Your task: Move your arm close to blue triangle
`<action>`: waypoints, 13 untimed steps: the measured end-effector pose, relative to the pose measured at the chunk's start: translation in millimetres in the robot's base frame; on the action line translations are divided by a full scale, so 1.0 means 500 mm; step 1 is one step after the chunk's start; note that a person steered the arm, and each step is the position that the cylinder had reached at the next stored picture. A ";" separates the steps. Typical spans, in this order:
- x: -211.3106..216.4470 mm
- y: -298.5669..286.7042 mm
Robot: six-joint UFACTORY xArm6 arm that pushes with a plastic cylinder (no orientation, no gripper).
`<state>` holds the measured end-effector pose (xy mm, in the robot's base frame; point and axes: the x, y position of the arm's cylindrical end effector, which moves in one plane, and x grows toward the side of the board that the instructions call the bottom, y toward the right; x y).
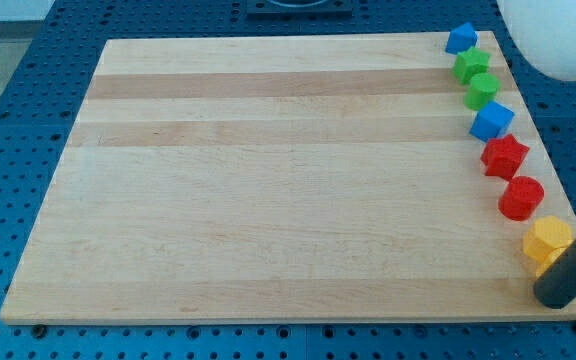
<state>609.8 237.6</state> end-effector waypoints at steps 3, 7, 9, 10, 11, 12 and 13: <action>-0.027 -0.181; -0.502 -0.235; -0.700 -0.235; -0.767 -0.235; -0.831 -0.226; -0.836 -0.209; -0.837 -0.178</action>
<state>191.3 148.7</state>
